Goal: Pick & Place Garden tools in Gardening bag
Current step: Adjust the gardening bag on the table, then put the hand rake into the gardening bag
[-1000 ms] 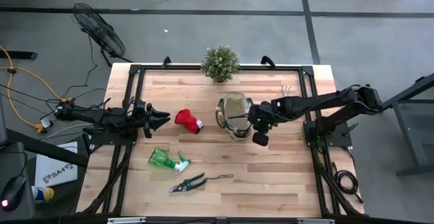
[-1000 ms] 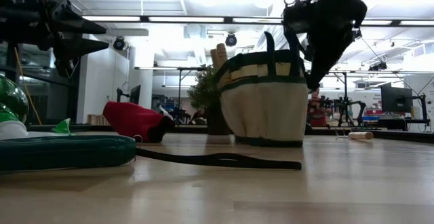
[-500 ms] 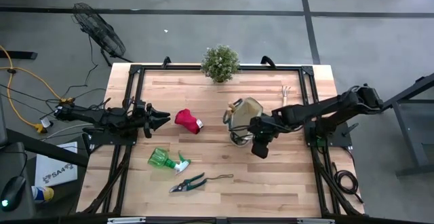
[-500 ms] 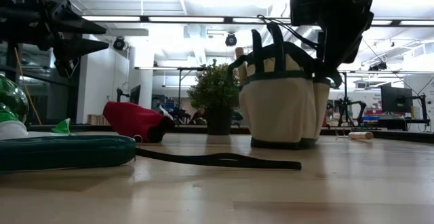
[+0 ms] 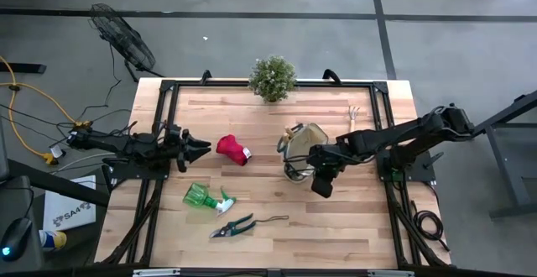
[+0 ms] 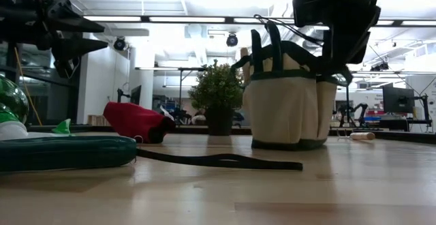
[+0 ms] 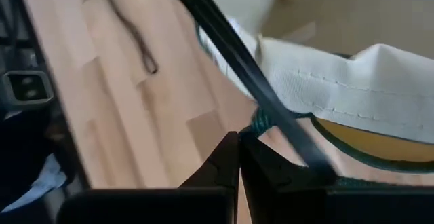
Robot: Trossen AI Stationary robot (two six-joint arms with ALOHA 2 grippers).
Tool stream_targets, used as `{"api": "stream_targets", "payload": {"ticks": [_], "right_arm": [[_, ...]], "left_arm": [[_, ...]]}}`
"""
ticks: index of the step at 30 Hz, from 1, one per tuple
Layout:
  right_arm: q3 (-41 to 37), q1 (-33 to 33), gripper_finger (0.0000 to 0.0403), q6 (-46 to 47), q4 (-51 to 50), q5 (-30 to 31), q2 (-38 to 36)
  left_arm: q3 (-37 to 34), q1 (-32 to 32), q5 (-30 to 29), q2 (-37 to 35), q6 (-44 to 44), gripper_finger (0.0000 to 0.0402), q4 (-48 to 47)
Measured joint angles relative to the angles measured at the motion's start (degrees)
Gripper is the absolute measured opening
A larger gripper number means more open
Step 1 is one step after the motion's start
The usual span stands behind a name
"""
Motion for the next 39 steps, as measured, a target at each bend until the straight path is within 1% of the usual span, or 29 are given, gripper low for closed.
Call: {"api": "stream_targets", "payload": {"ticks": [2, 5, 12, 18, 22, 26, 28, 32, 35, 39], "right_arm": [[0.0, -0.1, 0.0003, 0.1, 0.0, -1.2, -0.2], [0.0, -0.1, 0.0004, 0.2, 0.0, -1.1, -1.1], [0.0, -0.1, 0.0004, 0.4, -0.1, 1.9, -5.4], [0.0, -0.1, 0.0011, -0.9, 0.3, 2.1, -7.2], [0.0, -0.1, 0.0047, 0.4, 0.4, 2.2, -7.1], [0.0, -1.4, 0.0109, 3.5, -0.4, 1.3, -7.3], [0.0, -2.3, 0.0143, 3.8, -0.8, -0.5, -7.4], [0.0, -4.1, 0.0198, 3.8, -0.7, -7.3, -7.7], [0.0, -5.7, 0.0219, 4.5, -1.6, -9.1, -8.4], [0.0, -7.8, 0.0223, 5.2, -2.1, -8.3, -10.2]], "left_arm": [[0.0, 0.0, 0.2, 0.0, 0.0, 0.014, 0.0], [0.0, 0.0, 0.2, 0.0, 0.0, 0.014, 0.0], [0.0, 0.0, 0.2, 0.0, 0.0, 0.014, 0.0], [0.0, 0.0, 0.3, 0.0, -0.1, 0.014, 0.0], [0.0, 0.0, 0.4, 0.0, -0.1, 0.014, 0.0], [0.0, 0.0, 0.5, 0.0, -0.1, 0.014, 0.0], [0.0, 0.0, 0.5, 0.0, -0.1, 0.014, 0.0], [0.0, 0.0, 1.1, 0.0, 0.0, 0.014, 0.0], [-0.1, 0.0, 2.0, 0.0, 0.0, 0.014, 0.0], [-0.1, 0.0, 2.0, 0.0, 0.0, 0.014, 0.0]]}}
